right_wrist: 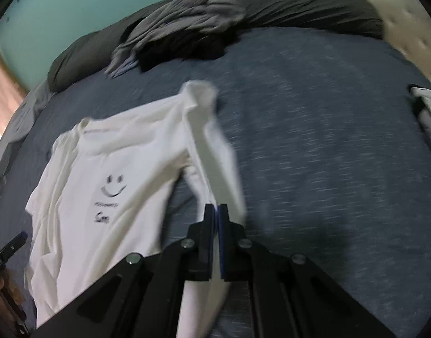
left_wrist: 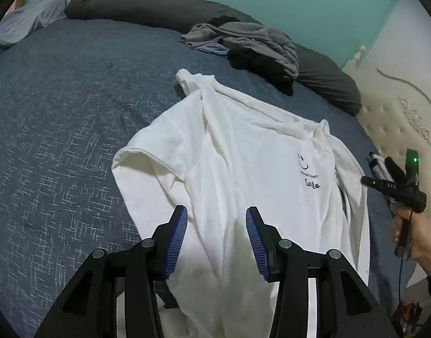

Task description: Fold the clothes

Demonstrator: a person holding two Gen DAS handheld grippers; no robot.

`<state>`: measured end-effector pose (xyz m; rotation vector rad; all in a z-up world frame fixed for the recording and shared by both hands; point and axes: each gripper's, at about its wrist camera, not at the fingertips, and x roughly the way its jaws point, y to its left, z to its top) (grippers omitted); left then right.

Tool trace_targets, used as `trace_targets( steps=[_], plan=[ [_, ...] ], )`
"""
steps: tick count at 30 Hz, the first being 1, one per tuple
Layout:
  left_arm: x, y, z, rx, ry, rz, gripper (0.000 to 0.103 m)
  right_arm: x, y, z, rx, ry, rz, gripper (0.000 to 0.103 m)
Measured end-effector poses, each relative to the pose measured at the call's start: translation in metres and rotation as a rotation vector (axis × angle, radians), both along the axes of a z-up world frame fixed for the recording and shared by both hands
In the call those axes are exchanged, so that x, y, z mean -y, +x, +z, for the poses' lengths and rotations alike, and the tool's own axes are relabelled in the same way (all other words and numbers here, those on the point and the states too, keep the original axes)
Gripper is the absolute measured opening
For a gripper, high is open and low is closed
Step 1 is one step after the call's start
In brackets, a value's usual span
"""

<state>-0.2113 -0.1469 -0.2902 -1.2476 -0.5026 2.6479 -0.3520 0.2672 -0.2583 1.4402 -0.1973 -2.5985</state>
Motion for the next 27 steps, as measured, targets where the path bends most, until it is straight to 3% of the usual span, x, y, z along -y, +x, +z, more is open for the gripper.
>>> trace_targets(
  steps=[8, 19, 24, 27],
  plan=[
    [-0.001, 0.007, -0.001, -0.009, 0.024, -0.03, 0.047, -0.059, 0.001, 0.017, -0.017, 0.045, -0.095, 0.002],
    [0.014, 0.012, 0.003, -0.027, 0.076, -0.018, 0.046, -0.109, -0.051, 0.06, -0.065, 0.209, -0.216, 0.002],
    [0.019, 0.011, 0.004, -0.03, 0.076, -0.015, 0.046, -0.11, -0.064, 0.046, -0.004, 0.209, -0.261, 0.003],
    [0.019, 0.011, 0.005, -0.04, 0.088, -0.013, 0.046, -0.09, -0.044, 0.041, -0.065, 0.219, -0.236, 0.005]
  ],
)
